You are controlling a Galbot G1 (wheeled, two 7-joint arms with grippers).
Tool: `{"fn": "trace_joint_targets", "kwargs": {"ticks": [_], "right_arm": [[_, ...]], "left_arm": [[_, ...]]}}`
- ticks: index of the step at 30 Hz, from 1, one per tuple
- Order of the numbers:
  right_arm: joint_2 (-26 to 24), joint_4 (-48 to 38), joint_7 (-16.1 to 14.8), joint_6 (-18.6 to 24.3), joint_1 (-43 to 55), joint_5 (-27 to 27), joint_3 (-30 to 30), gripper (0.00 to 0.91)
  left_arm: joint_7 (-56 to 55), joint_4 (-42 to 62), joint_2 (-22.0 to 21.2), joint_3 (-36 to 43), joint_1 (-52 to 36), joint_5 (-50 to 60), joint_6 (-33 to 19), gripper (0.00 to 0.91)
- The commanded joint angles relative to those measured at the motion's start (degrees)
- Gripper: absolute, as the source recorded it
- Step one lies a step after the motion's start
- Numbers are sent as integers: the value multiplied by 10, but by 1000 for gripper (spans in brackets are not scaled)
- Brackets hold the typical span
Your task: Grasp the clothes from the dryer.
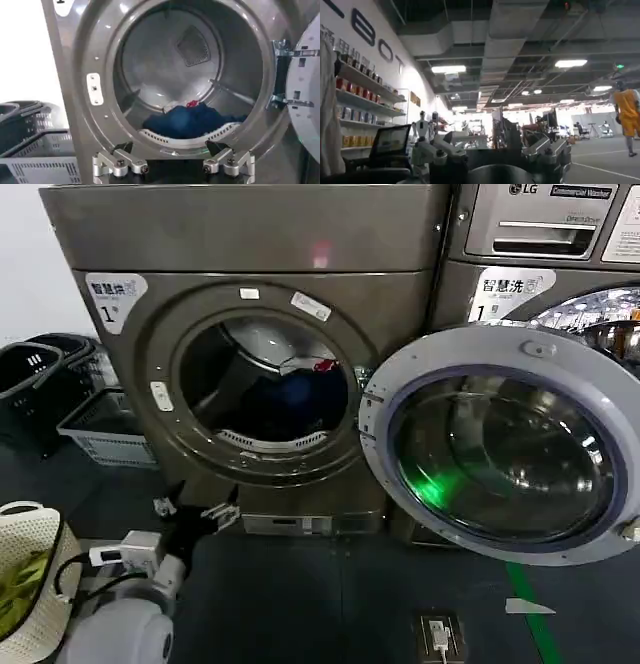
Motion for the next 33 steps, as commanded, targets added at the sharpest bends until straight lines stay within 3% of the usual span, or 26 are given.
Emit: {"fn": "trace_joint_targets", "kwargs": {"ticks": [1,33], "right_arm": [[1,0,1,2,1,1,0,907],[3,4,1,0,2,0,-4,907]], "left_arm": [[1,1,0,0,1,1,28,907],[-1,8,4,2,-2,1,28,907]]}}
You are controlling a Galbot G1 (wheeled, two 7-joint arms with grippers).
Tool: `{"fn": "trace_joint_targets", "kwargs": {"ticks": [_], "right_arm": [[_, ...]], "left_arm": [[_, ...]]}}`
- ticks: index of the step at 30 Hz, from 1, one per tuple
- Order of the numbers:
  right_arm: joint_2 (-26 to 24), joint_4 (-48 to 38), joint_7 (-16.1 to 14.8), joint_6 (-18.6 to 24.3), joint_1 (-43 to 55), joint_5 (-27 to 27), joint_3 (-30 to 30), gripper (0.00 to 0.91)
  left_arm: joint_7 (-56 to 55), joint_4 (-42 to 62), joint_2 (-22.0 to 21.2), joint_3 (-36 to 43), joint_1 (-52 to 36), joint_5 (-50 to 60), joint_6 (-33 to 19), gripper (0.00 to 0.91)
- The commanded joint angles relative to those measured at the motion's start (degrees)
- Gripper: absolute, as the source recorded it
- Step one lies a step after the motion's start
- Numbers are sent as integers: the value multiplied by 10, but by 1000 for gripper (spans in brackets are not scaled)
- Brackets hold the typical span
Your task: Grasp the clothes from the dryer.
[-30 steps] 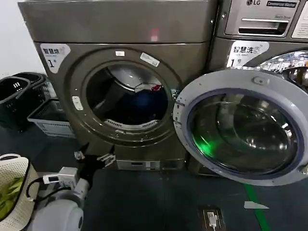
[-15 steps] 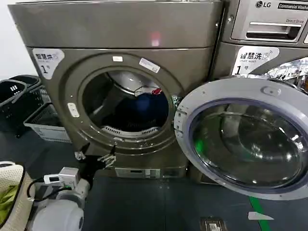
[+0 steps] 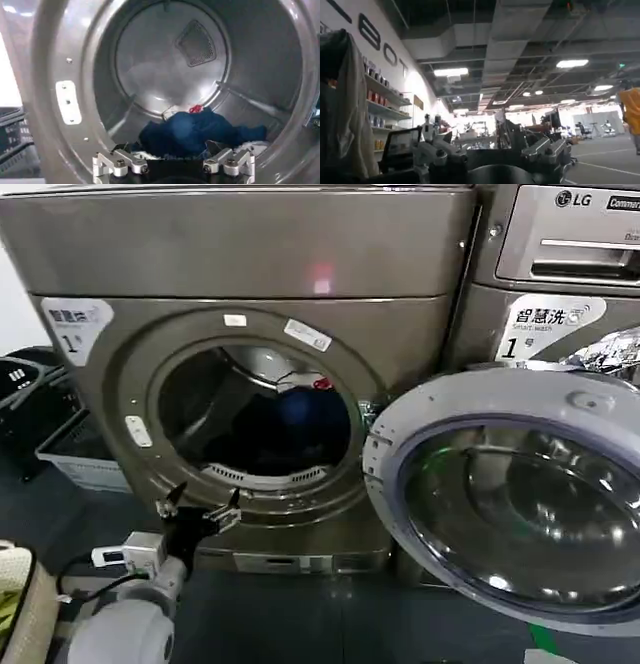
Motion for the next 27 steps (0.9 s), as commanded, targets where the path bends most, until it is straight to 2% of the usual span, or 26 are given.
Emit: {"fn": "trace_joint_targets", "kwargs": {"ticks": [1,27], "right_arm": [[1,0,0,0,1,-1,0,907],[6,-4,0,1,1,-2,0,907]], "left_arm": [[0,2,0,0,1,1,28,907],[2,12,-2,3,3,6,28,907]]}}
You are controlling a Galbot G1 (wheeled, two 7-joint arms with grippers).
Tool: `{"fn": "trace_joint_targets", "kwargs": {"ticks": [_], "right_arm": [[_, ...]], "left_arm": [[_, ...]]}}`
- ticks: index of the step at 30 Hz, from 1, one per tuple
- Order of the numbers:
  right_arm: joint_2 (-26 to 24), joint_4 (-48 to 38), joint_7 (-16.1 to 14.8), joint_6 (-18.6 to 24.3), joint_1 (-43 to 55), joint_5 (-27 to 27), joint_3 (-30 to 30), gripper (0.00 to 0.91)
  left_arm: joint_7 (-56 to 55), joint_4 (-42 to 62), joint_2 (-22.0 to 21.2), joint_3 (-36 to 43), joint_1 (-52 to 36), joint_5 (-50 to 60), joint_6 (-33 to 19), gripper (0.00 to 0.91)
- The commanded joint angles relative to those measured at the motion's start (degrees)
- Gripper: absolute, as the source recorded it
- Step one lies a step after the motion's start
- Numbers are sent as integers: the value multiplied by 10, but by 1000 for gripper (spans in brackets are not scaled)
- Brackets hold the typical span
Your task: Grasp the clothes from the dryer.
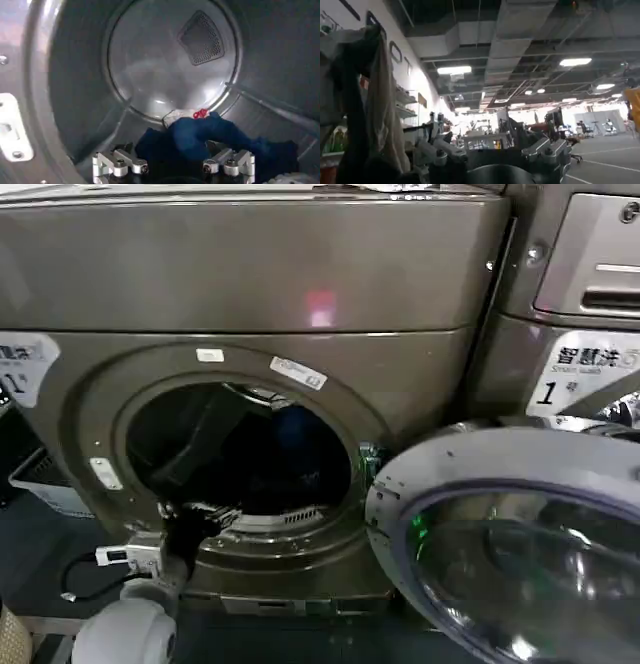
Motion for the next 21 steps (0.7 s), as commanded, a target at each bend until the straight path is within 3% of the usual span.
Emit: {"fn": "trace_joint_targets", "kwargs": {"ticks": [1,11,17,21], "right_arm": [[1,1,0,1,0,0,0,907],[2,0,1,17,0,-1,-3,907],[4,4,1,19,1,-1,-10,907],[1,3,1,19,1,0,-9,907]], "left_arm": [[0,2,0,1,0,1,28,907],[-5,62,-10,22,-51,17,28,907],[-16,167,-12,49,-139,38,22,907],[-13,246,-9,63,-185,74,-11,907]]}}
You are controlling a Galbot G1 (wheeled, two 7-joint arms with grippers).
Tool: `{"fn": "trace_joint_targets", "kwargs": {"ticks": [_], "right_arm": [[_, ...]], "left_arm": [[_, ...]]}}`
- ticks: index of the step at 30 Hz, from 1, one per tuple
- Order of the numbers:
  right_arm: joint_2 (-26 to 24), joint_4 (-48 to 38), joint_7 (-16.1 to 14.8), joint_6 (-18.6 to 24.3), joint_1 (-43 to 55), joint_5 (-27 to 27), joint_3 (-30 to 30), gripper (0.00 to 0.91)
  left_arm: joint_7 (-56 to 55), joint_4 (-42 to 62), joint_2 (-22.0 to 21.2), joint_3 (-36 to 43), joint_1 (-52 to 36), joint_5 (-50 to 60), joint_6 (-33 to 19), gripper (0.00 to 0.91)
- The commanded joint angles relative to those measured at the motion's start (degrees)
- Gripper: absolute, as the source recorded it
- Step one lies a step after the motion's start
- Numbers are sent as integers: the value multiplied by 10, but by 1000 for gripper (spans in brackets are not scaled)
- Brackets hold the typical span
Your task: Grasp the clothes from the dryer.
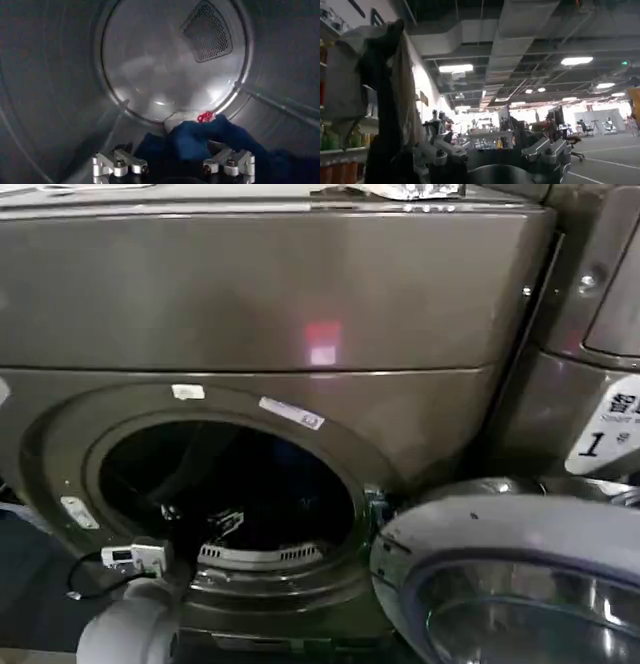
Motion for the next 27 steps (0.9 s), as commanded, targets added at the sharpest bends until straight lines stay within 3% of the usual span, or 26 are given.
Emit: {"fn": "trace_joint_targets", "kwargs": {"ticks": [1,12,15,19,21,27], "right_arm": [[-2,0,0,2,1,0,0,907],[-2,4,0,4,5,-1,-9,907],[0,6,0,4,5,-1,-13,907],[1,14,-1,3,6,-1,-19,907],[1,16,-2,3,5,-2,-19,907],[-6,16,-3,5,-4,-2,-19,907]], "left_arm": [[-2,156,1,23,-110,40,-13,907],[36,286,-10,18,-221,66,-47,907],[144,308,-10,13,-239,189,-55,907],[355,332,3,25,-257,501,-178,907],[391,351,3,30,-277,589,-194,907],[500,387,8,13,-310,773,-397,907]]}}
